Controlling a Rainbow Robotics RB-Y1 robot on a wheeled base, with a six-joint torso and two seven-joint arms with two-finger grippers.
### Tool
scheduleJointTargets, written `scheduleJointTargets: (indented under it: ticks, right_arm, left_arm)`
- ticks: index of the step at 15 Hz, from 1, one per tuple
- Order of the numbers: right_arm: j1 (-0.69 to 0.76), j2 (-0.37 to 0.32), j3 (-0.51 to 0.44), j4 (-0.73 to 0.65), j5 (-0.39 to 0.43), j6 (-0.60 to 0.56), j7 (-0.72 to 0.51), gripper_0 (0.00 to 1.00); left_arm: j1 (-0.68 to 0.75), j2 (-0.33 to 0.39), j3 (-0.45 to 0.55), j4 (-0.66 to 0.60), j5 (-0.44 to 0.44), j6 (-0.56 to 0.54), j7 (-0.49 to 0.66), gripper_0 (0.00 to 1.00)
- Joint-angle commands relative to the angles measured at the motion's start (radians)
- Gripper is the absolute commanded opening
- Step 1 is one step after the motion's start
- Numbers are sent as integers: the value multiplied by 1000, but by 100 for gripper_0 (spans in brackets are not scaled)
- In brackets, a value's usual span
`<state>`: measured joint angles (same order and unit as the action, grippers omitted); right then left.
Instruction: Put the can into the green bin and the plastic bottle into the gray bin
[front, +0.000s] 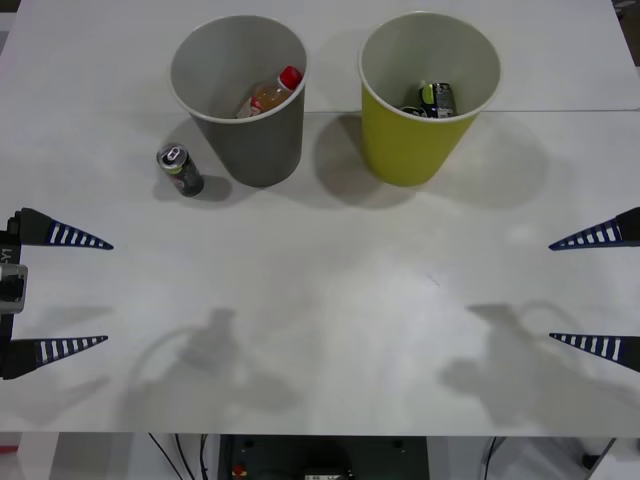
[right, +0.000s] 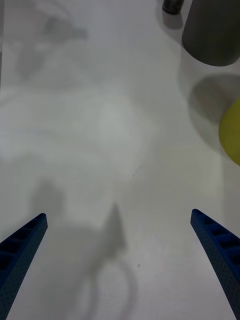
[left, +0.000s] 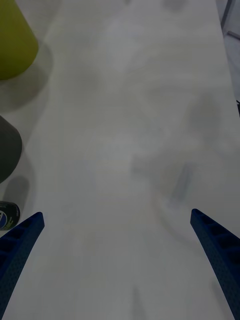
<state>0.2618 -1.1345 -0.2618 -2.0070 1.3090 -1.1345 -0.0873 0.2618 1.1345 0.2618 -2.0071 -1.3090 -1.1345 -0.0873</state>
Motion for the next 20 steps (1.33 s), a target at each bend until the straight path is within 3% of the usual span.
scheduleJointTargets:
  ticks: [1,9,14,17,20]
  right_arm:
    - [0,0,0,0,0,0,0,100]
    - [0,0,0,0,0,0,0,100]
    - [0,0,0,0,0,0,0,100]
    - [0,0,0,0,0,0,0,100]
    - [0,0,0,0,0,0,0,100]
  left_arm:
    - [0,0,0,0,0,0,0,100]
    - [11,-9,-24,4,19,19,29,100]
    - [24,10,-24,11,99,85,251,100]
    - [74,34,-84,11,209,260,347,100]
    - [96,107,-214,11,407,506,334,100]
